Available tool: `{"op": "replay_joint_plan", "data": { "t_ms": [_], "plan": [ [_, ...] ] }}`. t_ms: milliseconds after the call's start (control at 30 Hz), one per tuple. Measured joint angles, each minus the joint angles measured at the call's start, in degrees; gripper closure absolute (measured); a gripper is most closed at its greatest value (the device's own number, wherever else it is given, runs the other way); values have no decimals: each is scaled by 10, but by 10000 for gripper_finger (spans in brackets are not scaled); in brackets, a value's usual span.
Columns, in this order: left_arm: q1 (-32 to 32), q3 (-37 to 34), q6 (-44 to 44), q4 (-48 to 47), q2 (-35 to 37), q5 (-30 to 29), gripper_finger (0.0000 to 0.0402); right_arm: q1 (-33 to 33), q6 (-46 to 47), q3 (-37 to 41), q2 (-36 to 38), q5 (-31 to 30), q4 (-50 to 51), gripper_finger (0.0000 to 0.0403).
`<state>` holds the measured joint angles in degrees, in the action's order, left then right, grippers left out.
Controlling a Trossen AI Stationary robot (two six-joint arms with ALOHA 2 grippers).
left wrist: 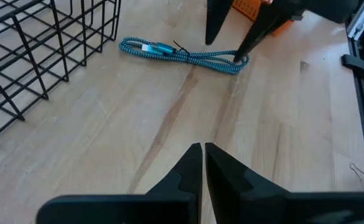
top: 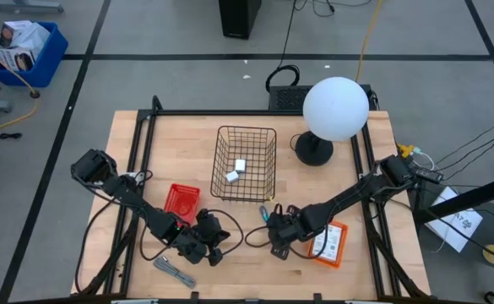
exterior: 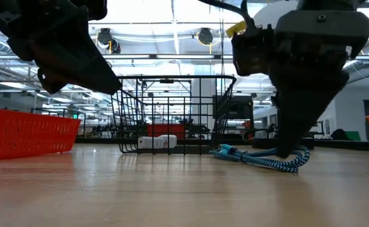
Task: Pick and place items into bin
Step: Put the blue charger cable into the red basket
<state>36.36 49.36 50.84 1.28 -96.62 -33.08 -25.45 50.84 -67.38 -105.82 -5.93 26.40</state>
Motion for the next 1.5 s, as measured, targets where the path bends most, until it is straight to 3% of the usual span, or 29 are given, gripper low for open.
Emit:
{"op": "replay_joint_plan", "data": {
  "t_ms": [133, 233, 533, 867, 1033, 1200, 1300, 1500],
  "plan": [
    [0, 0, -1, 0, 0, 0, 378, 0, 0, 29, 0, 0, -69, 209],
    [0, 0, -1, 0, 0, 0, 378, 0, 3, 44, 1, 0, -91, 233],
    [-3, 0, -1, 1, 0, 0, 378, -10, 1, 47, 0, 37, -114, 391],
    [-20, 0, -9, 53, 0, 24, 364, -75, 21, 47, 0, -33, -159, 397],
    [-18, 0, -83, 152, 0, 31, 297, -110, 31, 47, 0, -99, -162, 399],
    [-4, 0, -165, 249, 2, 30, 229, -141, -3, 47, 4, -201, -187, 400],
    [7, 0, -195, 259, 13, -2, 208, -153, -41, 47, 9, -265, -207, 401],
    [38, 0, -247, 231, 57, -82, 202, -153, -78, 48, 23, -326, -223, 401]
  ]
}}
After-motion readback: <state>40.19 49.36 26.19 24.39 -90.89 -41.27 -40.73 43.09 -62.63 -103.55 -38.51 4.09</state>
